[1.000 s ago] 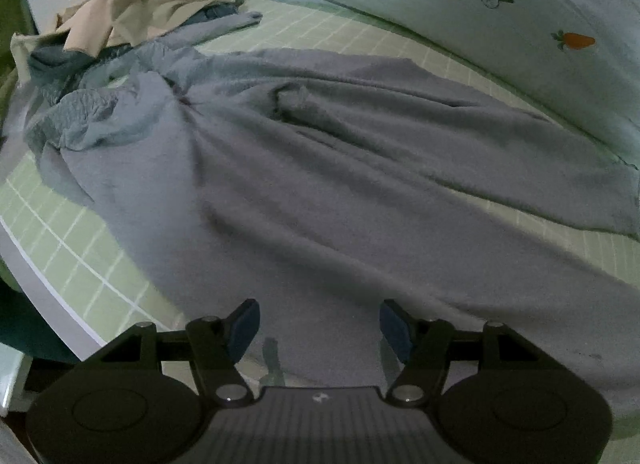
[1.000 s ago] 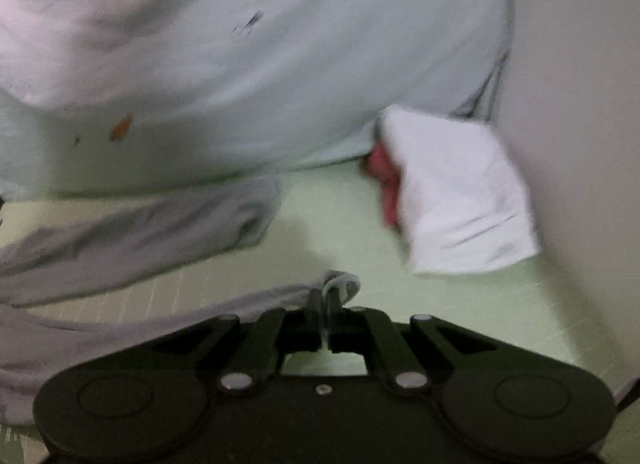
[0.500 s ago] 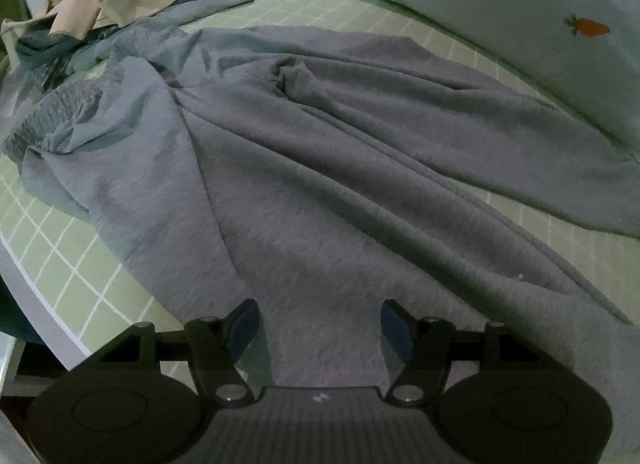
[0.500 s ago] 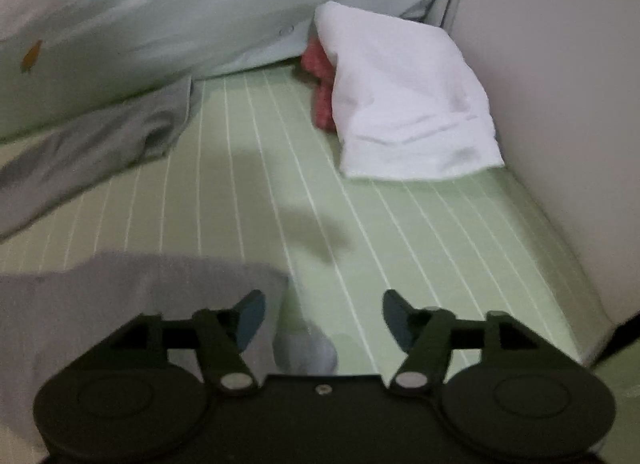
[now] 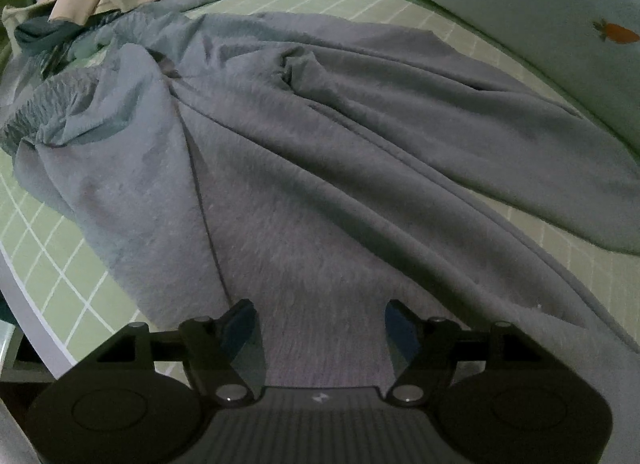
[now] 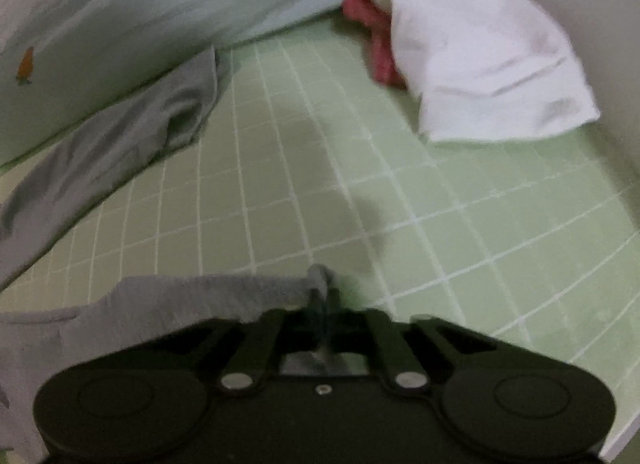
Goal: Fold clothes
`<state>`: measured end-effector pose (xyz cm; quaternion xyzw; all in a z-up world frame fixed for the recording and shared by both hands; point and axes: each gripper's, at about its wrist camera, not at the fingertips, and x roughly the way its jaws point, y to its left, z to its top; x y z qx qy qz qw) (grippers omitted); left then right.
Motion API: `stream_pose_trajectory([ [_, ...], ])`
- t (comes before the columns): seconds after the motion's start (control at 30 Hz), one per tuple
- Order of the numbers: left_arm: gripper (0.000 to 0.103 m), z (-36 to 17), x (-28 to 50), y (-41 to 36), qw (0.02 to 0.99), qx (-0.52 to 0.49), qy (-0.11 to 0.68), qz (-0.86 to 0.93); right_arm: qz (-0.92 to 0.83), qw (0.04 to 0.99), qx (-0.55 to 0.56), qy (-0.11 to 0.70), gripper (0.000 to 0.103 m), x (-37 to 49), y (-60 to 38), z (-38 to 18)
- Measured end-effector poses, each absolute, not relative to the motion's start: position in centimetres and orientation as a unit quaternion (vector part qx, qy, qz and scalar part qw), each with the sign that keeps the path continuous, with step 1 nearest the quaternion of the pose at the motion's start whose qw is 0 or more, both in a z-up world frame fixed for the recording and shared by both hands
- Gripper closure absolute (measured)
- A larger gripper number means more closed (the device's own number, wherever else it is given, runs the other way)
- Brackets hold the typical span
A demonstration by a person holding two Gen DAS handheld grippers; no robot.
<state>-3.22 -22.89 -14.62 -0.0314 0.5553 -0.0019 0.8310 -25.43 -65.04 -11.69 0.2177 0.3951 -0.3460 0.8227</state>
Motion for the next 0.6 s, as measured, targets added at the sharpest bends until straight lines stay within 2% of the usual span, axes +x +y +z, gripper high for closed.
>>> stream_pose_trajectory([
  [0.17, 0.03, -14.7, -3.5, -22.8, 0.83, -0.021, 0.558, -0.002, -0.368, 0.859, 0.18, 0.307, 0.102, -29.0, -63.2, -5.9],
  [0.23, 0.03, -14.8, -3.6, -22.8, 0.83, -0.018, 0.557, -0.001, -0.375, 0.857, 0.169, 0.31, 0.102, -30.1, -63.0, -5.3],
  [0.4, 0.029, -14.8, -3.6, -22.9, 0.831, -0.006, 0.556, -0.006, -0.388, 0.793, 0.153, 0.444, 0.099, -31.2, -63.3, -11.0],
  [0.47, 0.027, -14.9, -3.6, -22.9, 0.831, -0.005, 0.556, -0.006, -0.399, 0.779, 0.147, 0.46, 0.078, -31.4, -63.0, -11.8],
  [0.53, 0.024, -15.0, -3.6, -23.0, 0.831, -0.004, 0.556, -0.005, -0.406, 0.794, 0.15, 0.427, 0.056, -31.4, -62.9, -10.6],
  [0.6, 0.024, -15.0, -3.6, -23.2, 0.83, 0.001, 0.557, -0.004, -0.401, 0.811, 0.157, 0.395, 0.05, -31.1, -63.3, -9.3],
])
